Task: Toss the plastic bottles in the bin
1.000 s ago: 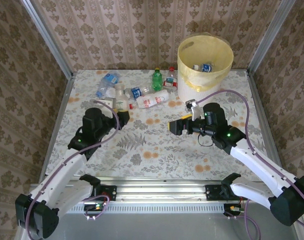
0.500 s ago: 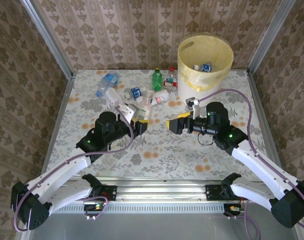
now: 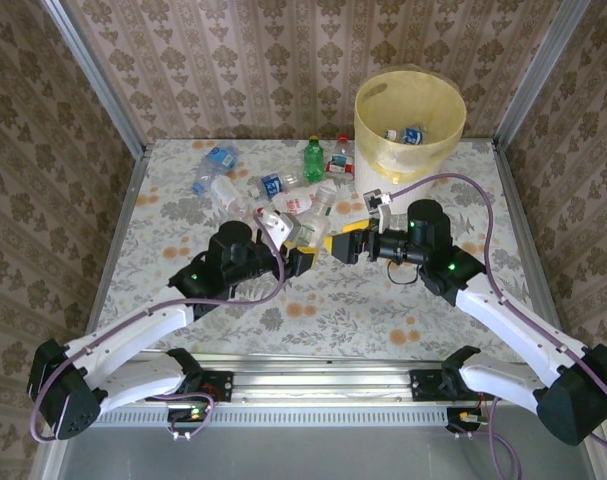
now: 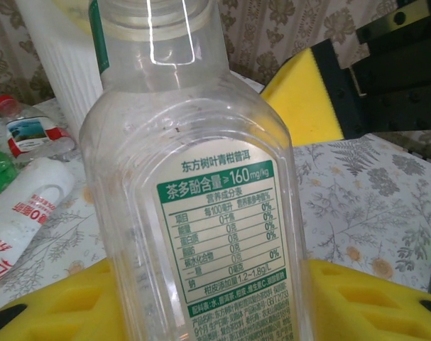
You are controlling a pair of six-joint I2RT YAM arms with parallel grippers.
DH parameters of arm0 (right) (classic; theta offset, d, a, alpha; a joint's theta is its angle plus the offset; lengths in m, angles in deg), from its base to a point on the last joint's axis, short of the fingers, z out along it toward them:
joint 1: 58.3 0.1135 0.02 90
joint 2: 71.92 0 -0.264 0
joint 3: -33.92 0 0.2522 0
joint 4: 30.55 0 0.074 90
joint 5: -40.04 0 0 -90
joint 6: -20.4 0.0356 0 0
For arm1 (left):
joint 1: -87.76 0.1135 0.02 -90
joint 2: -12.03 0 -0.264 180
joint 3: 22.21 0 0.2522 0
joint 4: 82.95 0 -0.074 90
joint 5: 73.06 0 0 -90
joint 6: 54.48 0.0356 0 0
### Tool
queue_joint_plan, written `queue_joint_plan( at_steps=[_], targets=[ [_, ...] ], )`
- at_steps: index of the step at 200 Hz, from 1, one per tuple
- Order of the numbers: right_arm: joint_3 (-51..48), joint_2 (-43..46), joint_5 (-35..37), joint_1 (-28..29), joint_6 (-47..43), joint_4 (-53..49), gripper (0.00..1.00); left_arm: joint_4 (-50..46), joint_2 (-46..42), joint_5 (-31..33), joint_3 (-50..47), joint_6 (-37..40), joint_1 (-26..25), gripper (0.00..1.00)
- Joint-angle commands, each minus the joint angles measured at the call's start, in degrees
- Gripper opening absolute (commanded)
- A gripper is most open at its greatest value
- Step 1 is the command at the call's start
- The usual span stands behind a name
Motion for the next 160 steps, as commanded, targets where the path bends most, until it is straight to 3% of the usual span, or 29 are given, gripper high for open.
queue_joint_plan(
  at_steps=[1,88,160],
  targets=[
    [0.46,-0.85,-1.66,0.77,0.91,2.87,1.00,3.02,0.69,-2.25,2.64,0.93,-0.75,0.37],
    [0.23,-2.57,0.44,0.87,0.39,3.11,0.97,3.38,2.31,-4.57,3.86,1.08,-3.54,0.36],
    [0.85,-2.90,0.87,0.87,1.46,2.70,0.78,5.07,3.27,-4.39,2.97,0.69,-4.06,0.37]
  ],
)
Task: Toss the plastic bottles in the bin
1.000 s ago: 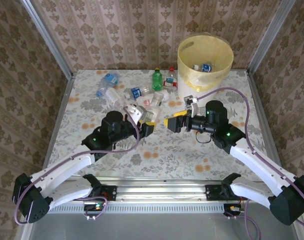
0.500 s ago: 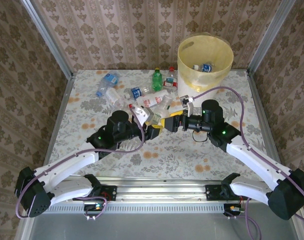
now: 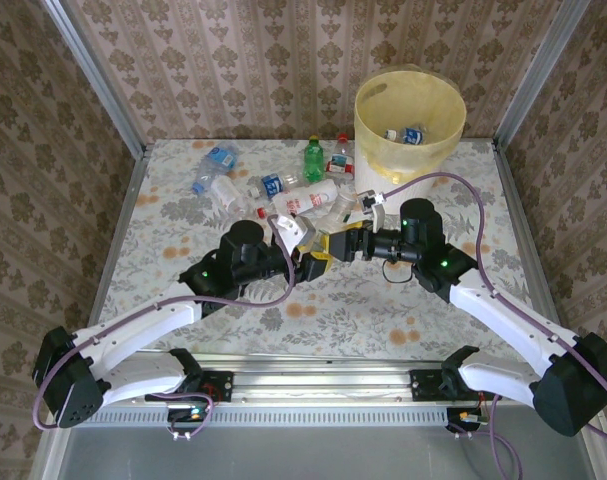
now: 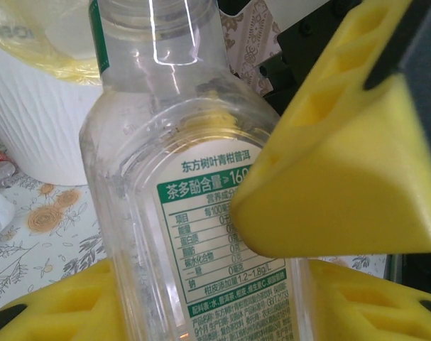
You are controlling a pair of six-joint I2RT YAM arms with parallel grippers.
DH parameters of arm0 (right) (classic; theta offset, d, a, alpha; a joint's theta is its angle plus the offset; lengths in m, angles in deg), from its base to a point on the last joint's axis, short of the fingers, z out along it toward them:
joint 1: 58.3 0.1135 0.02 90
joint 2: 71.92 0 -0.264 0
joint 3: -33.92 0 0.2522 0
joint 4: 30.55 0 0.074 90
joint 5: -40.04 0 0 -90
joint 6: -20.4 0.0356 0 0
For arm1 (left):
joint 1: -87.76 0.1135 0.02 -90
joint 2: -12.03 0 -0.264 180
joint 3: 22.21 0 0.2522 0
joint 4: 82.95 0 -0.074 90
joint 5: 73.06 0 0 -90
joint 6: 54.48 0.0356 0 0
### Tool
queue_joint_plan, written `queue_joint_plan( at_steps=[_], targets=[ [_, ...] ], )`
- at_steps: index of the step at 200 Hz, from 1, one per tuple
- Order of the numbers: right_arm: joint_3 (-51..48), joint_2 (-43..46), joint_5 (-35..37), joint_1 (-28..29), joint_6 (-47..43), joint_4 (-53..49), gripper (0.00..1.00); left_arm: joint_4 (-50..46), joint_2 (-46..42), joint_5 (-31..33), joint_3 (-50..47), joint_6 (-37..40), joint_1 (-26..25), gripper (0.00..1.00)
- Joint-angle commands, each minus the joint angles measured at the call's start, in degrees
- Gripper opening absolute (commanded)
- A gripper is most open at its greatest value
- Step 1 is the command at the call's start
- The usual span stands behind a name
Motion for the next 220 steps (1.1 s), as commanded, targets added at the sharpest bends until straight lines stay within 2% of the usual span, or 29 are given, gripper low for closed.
queue_joint_plan(
  at_steps=[1,44,75,83,109,131,171,196,220],
  targets=[
    [0.85,-0.25,0.92,0.35,0.57,1.01,0.78,2.70,-0.09,-1.00,0.73,0.69,-0.41,0.36],
    [0.79,-0.61,1.11,0.35,1.74,1.53,0.60,3.16,-0.15,-0.30,-0.04,0.68,-0.41,0.39],
    [0.89,-0.61,1.02,0.35,2.14,1.89,0.53,3.65,-0.37,-0.61,-0.46,0.31,-0.33,0.42],
    [0.94,-0.54,1.10,0.35,2.22,1.96,0.51,3.71,-0.38,-0.15,-0.53,0.25,-0.41,0.48],
    [1.11,-0.35,1.43,0.35,2.22,1.48,0.46,3.96,-1.20,1.63,-1.37,-0.36,-0.41,0.85],
    [1.46,0.08,2.41,0.35,1.39,0.06,0.44,4.31,-2.77,3.87,-2.52,-0.65,-0.22,0.97],
    [3.78,1.07,5.75,0.19,-1.97,-5.13,0.42,2.65,-6.73,7.90,-4.74,-0.80,0.53,1.00],
    [6.74,1.24,10.05,0.18,-5.36,-10.07,0.37,2.59,-10.45,10.21,-6.82,-1.70,1.47,1.00],
    [10.04,1.59,14.31,0.17,-9.36,-14.30,0.37,2.22,-14.48,12.59,-8.78,-2.37,2.87,1.00]
  ],
)
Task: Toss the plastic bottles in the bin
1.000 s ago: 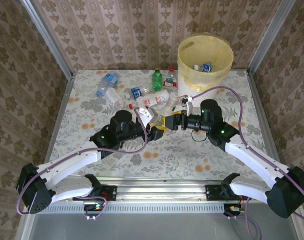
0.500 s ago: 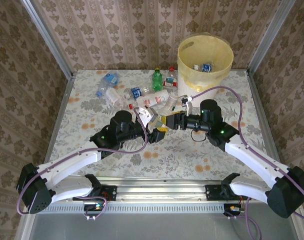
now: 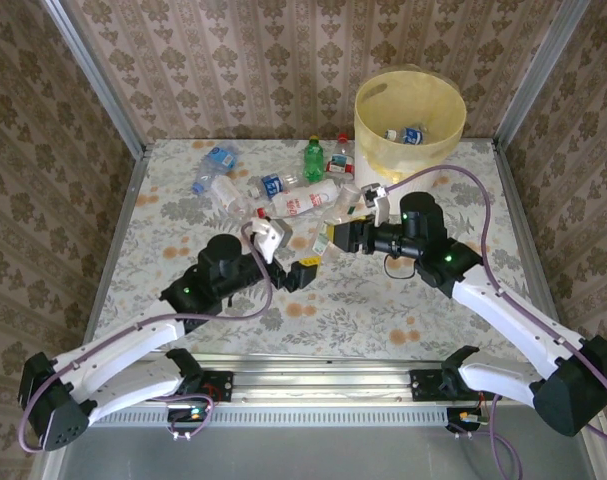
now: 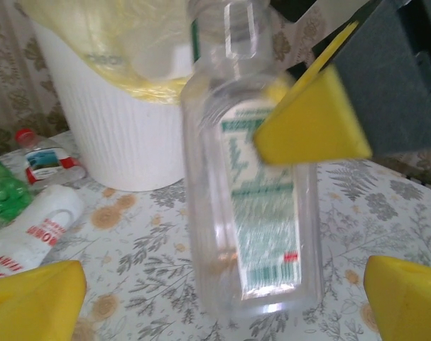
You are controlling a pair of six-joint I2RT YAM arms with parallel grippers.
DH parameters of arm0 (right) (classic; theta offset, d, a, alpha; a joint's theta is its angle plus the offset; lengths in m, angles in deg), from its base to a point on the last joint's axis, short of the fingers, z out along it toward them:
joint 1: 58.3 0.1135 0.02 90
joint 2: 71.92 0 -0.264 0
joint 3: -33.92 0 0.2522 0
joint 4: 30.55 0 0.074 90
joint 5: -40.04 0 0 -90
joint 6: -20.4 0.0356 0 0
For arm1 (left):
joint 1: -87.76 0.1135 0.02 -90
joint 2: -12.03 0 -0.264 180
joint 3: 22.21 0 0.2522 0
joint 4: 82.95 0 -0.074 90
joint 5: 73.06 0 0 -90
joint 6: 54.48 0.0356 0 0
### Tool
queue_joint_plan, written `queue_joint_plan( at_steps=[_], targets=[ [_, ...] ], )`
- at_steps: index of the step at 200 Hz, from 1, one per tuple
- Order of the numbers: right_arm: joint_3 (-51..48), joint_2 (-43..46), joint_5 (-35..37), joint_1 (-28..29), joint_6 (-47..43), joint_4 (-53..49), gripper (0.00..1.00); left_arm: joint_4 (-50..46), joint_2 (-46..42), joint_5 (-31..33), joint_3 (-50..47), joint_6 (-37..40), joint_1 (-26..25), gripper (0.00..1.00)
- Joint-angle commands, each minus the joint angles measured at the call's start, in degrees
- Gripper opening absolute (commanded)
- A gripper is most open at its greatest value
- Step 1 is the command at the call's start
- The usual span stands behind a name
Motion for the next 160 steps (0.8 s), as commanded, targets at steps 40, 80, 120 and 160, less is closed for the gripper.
queue_joint_plan(
  at_steps=[40,80,120,160],
  targets=[
    [10.58,1.17,15.64,-0.31,-13.24,-10.49,0.37,-3.74,-8.98,5.79,-2.21,-2.70,4.42,1.00],
    [15.89,-0.24,26.57,-2.29,-19.93,-9.12,0.37,-8.36,-12.56,10.51,-0.67,-2.07,5.38,1.00],
    [17.01,-1.14,29.17,-8.07,-21.15,0.75,0.38,-12.73,-13.30,13.24,2.24,-1.50,7.62,1.00],
    [17.31,-3.29,29.27,-13.10,-21.75,15.48,0.38,-15.11,-12.12,12.49,4.55,-2.73,11.89,1.00]
  ],
)
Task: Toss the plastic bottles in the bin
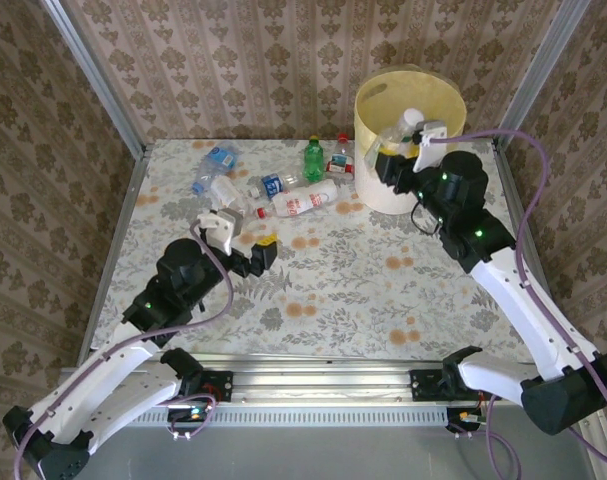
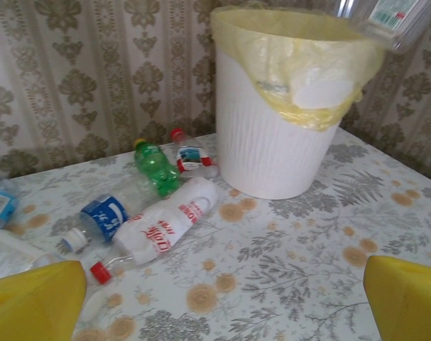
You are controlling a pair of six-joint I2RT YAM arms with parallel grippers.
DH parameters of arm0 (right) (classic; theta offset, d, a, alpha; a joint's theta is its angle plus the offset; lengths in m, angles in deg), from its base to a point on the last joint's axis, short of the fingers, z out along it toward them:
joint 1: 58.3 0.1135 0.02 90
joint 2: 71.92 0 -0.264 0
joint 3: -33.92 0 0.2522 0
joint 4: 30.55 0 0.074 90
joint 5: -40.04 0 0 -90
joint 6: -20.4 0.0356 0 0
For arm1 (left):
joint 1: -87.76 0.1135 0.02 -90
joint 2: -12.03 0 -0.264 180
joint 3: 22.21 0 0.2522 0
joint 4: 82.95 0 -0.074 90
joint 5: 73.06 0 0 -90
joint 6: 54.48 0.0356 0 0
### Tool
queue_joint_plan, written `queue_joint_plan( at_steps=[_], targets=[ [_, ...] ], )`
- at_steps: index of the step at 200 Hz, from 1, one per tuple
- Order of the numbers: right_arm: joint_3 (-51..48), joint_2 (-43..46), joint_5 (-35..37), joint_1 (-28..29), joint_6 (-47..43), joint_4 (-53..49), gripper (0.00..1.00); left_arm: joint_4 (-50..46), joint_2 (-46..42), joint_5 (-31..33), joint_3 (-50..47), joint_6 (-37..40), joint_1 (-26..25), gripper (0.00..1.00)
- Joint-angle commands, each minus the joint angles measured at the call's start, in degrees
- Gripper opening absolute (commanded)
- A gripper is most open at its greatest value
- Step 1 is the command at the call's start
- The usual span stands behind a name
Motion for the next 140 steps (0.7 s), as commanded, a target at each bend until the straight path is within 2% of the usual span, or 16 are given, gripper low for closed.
queue_joint_plan(
  at_steps=[1,49,84,140],
  targets=[
    [1.67,-1.31,2.57,-1.99,-1.89,13.49,0.38,-2.17,0.39,0.74,2.66,-1.28,2.29,1.00],
    [1.23,-2.90,2.28,-2.80,-6.18,33.92,0.39,-1.12,2.14,-0.76,3.25,-3.49,6.56,1.00],
    [-0.09,-2.02,1.99,-2.68,-10.19,44.49,0.40,0.10,3.39,-0.82,2.86,-5.10,8.83,1.00],
    [-1.29,1.18,3.22,-2.59,-15.85,48.42,0.40,3.24,5.37,-1.63,2.04,-7.62,11.59,1.00]
  ],
)
